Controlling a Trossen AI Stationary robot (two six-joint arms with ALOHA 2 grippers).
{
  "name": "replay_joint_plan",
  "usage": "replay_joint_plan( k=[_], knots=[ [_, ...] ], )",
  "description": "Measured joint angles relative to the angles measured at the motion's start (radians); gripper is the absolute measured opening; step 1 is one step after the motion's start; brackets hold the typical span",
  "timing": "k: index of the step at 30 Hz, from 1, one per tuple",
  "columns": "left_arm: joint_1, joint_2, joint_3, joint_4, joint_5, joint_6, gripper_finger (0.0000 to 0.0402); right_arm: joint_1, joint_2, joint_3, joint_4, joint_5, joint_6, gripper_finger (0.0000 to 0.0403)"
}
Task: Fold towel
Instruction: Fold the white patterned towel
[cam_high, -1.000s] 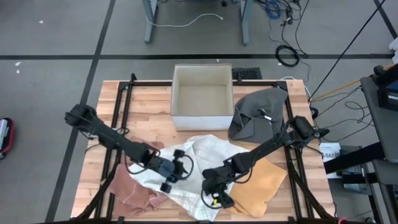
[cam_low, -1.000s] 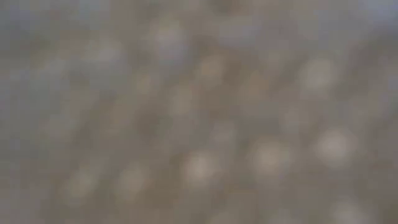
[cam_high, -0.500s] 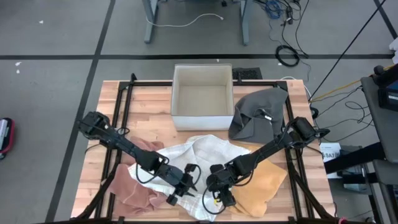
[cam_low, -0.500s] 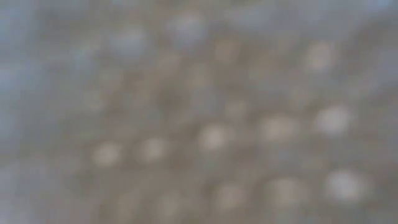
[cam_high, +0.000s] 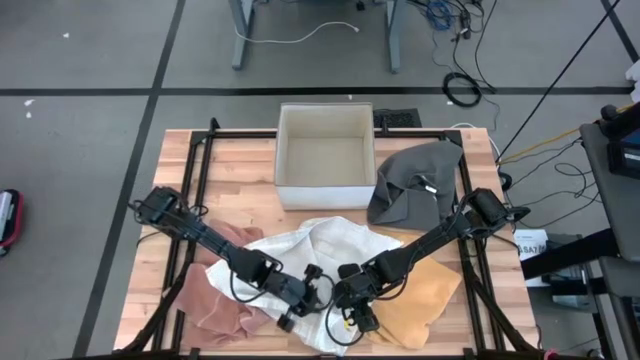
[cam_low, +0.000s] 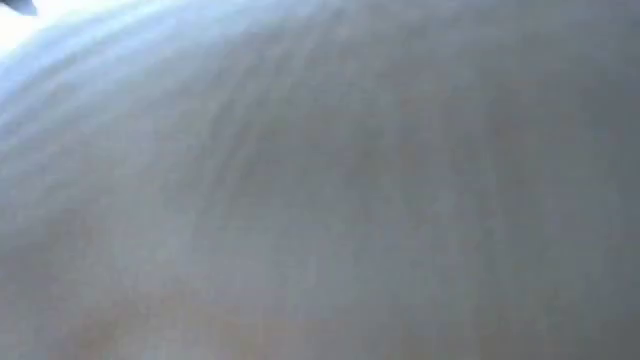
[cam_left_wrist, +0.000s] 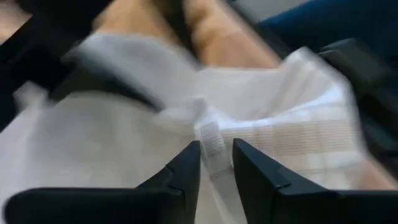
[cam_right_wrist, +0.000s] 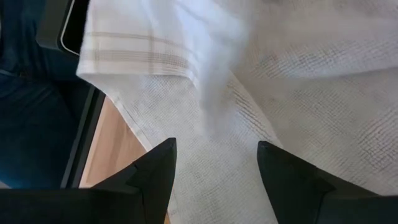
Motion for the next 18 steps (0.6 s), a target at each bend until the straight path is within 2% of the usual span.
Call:
replay_joint_plan(
  k=[4, 6, 15, 18],
  knots=[
    [-0.027, 0.0, 0.008, -0.06, 0.021, 0.024, 0.0024, 0.0, 0.0, 0.0, 0.001, 0.0, -0.008, 0.0212],
    [-0.037, 0.0, 0.008, -0.074, 0.02, 0.023, 0.0008, 0.0, 0.0, 0.0, 0.005, 0.0, -0.014, 0.0212],
    [-0.1, -0.037, 0.009, -0.088, -0.024, 0.002, 0.0002, 0.002, 0.0, 0.0, 0.003, -0.001, -0.04, 0.0212],
    [-0.133, -0.071, 0.009, -0.089, -0.008, -0.042, 0.0001, 0.002, 0.0, 0.0, 0.001, -0.001, -0.057, 0.0212]
  ],
)
